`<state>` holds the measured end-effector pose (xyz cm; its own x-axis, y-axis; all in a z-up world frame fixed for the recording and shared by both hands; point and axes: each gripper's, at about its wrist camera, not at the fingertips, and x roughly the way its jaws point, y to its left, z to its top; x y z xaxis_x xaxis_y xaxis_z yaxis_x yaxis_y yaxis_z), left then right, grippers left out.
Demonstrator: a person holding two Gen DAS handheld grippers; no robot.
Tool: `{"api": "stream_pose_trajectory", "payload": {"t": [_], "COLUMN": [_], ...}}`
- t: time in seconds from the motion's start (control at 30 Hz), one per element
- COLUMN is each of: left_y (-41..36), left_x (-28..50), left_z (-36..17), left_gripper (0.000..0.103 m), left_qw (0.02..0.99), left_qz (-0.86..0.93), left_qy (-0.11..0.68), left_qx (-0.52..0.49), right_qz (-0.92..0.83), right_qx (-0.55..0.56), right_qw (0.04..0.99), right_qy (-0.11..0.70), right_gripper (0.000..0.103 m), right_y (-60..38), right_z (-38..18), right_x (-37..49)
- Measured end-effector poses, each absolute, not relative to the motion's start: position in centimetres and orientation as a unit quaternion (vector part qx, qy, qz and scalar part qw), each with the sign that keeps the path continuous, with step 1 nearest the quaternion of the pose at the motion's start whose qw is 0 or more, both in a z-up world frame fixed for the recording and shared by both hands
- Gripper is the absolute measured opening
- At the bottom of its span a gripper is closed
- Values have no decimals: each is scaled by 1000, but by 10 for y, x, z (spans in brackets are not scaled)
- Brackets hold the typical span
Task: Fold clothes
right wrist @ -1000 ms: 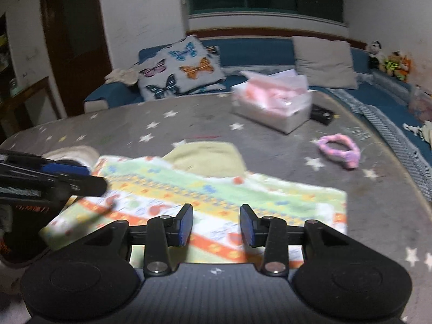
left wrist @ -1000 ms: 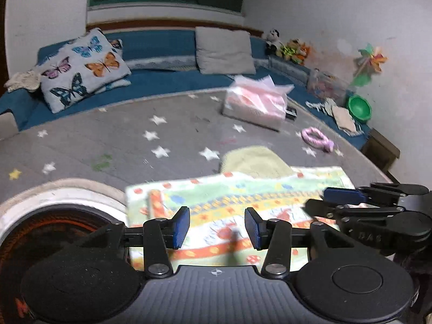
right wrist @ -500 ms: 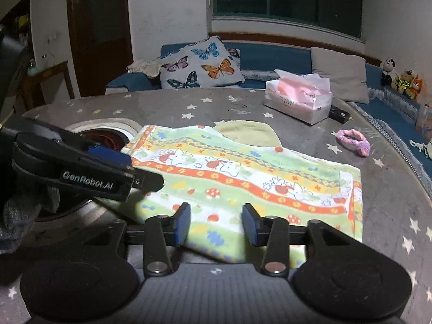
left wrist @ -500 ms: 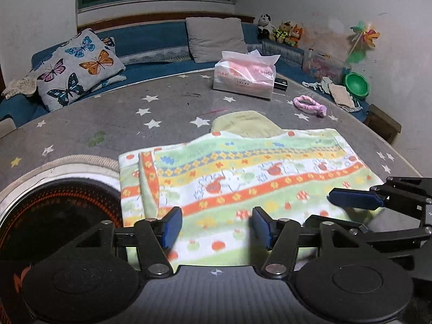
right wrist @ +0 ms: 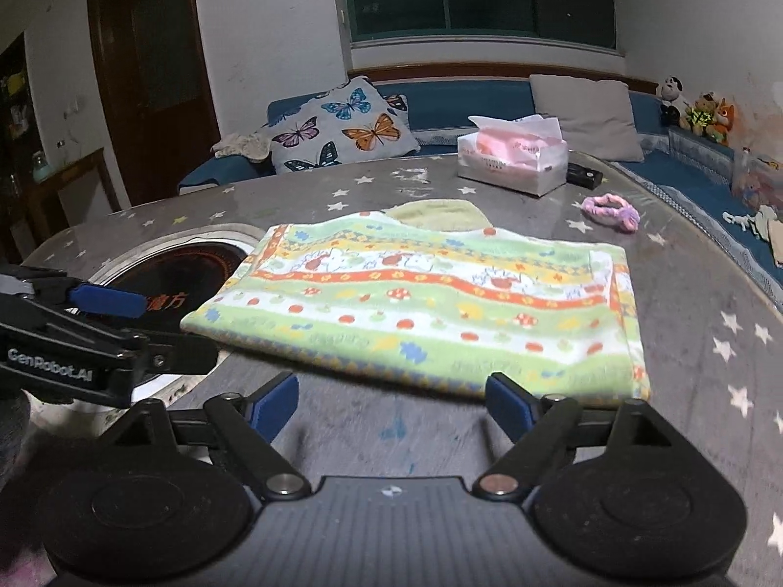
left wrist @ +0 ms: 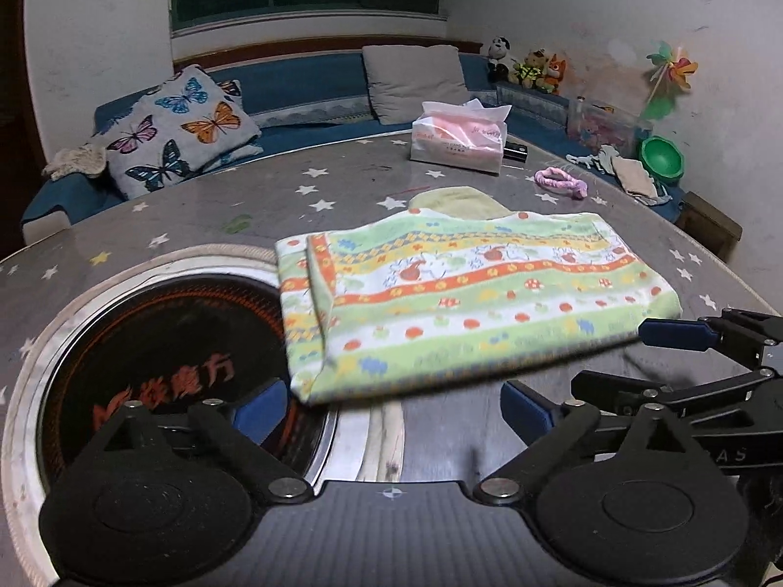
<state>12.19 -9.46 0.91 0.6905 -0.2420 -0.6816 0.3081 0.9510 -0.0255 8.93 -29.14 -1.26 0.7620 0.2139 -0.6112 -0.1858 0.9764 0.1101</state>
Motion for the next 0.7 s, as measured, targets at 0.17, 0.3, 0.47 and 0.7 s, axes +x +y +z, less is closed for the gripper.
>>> {"api": "stream_pose_trajectory", "payload": {"t": [0.17, 0.3, 0.47, 0.7], "left_y": [-89, -85, -79, -76], "left_x": [102, 88, 74, 60], "left_z": [10, 9, 6, 3], "left_gripper": [103, 103, 103, 103], "left_qw": [923, 925, 925, 926], "left_qz": [-135, -130, -123, -118], "left_qy": [357, 355, 356, 357], "left_qx": [50, 48, 45, 42], "right_qz": [85, 78, 64, 56], "right_qx": [24, 33, 38, 34], "right_qw": [942, 942, 943, 942], "right_qy": [323, 325, 326, 328], "right_gripper": [103, 103, 103, 103], "right_y": [-289, -291, -289, -281], "right_z": [-12, -13, -15, -19], "right_x": [73, 62, 50, 41]}}
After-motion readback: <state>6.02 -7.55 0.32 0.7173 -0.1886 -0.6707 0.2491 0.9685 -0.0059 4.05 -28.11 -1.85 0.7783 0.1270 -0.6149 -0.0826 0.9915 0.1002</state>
